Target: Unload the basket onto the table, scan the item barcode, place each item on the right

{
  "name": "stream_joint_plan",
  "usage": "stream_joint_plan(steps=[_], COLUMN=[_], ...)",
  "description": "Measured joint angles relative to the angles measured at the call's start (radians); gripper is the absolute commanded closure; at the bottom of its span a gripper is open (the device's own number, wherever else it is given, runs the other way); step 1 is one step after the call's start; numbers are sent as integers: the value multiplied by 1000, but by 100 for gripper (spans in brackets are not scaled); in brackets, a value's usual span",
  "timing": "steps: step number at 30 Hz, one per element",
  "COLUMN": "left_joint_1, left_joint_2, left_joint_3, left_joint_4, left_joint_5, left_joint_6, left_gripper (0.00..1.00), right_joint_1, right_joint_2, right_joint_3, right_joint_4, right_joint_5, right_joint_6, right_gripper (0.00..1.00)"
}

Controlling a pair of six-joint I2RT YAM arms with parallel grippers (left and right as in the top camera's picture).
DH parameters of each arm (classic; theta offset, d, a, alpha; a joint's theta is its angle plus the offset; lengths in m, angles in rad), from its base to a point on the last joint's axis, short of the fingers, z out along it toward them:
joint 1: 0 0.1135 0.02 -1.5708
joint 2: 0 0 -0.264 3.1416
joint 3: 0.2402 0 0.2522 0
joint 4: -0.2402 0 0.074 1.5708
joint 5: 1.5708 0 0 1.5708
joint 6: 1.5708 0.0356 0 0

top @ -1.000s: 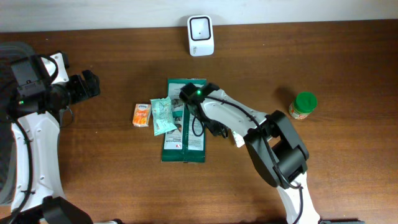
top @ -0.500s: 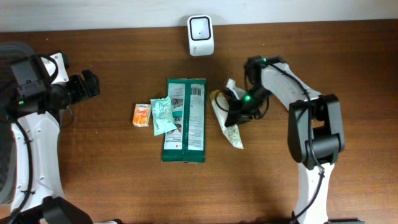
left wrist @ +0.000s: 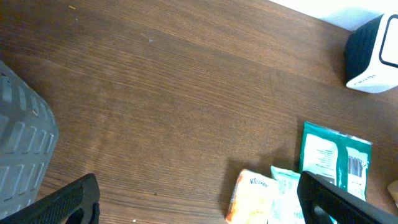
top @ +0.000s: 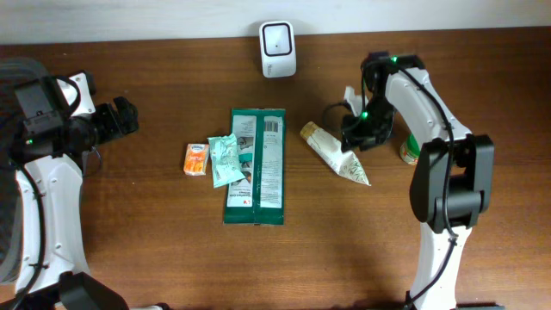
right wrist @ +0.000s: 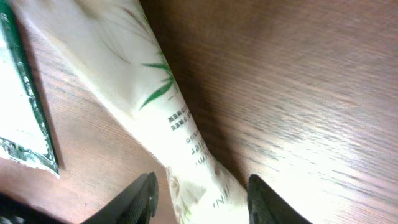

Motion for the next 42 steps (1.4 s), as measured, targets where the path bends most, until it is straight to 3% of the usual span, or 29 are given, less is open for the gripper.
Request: stream_joint_plan(steps=[5,7,11,17,21,24,27,32,35,39,42], left_joint_1=[0,0,0,0,0,0,0,0,0,0,0], left_joint_2=[0,0,0,0,0,0,0,0,0,0,0], left_joint_3=[0,0,0,0,0,0,0,0,0,0,0], left_joint_4=[0,0,0,0,0,1,0,0,0,0,3], left_joint_5=[0,0,0,0,0,0,0,0,0,0,0], left_joint_6=[0,0,0,0,0,0,0,0,0,0,0], left_gripper=[1,1,1,1,1,1,1,0,1,1,1], right_joint_1=[129,230,386,352,320,317,315,312,312,306,288], right_joint_2=[0,0,0,0,0,0,0,-1,-1,2,11], right_joint_3=[73,74,61,-42,-75,-135,-170,-170,-170,-138,20], right_joint_4=[-76,-85,3,127,175,224,247,257,259,167,5], right_joint_5=[169,272,494,557,511,489,542,578,578,470,274], right_joint_6=[3,3,-7,-68,-95,-105,-89,-66,-53,-40,-42], right_gripper=[29,2,2,0,9,24,47,72,94,96,96])
